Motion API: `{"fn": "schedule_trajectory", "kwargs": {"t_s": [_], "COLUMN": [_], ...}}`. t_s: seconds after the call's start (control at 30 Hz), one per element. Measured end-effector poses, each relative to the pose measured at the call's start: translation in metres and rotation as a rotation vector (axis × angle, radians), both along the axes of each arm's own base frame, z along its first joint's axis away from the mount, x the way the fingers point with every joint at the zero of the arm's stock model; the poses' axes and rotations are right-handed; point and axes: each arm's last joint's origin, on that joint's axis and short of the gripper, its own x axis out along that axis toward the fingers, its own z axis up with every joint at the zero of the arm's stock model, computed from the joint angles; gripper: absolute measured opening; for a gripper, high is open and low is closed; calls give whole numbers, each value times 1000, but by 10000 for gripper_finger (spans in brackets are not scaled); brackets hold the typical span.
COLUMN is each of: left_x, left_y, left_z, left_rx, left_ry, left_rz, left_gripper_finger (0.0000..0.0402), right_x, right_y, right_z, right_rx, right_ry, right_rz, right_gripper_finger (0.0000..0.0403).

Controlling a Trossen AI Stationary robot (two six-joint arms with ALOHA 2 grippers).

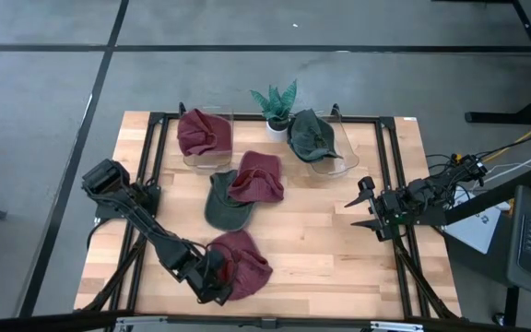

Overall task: Pick & Place hat
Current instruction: Put the bottom red cap into the left bin

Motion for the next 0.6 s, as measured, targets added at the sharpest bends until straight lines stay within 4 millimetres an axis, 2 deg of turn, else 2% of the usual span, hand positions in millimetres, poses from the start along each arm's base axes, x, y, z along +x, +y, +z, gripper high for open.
{"fn": "schedule_trajectory", "kwargs": {"t_s": [0.3,0.47,0.6], "left_x": [1,8,9], "left_y": [5,1,0], "left_z": [-3,-14,-23], "left_rx": [61,42,61], "left_ry": [-11,-16,15], "left_rz": [91,100,104], "left_gripper_finger": [236,237,218], "right_x": [0,0,0], "right_y": [0,0,0], "right_z": [0,0,0], "right_rx": [0,0,0], "right_ry": [0,0,0], "right_rz": [0,0,0], "right_gripper_finger": [252,252,252]}}
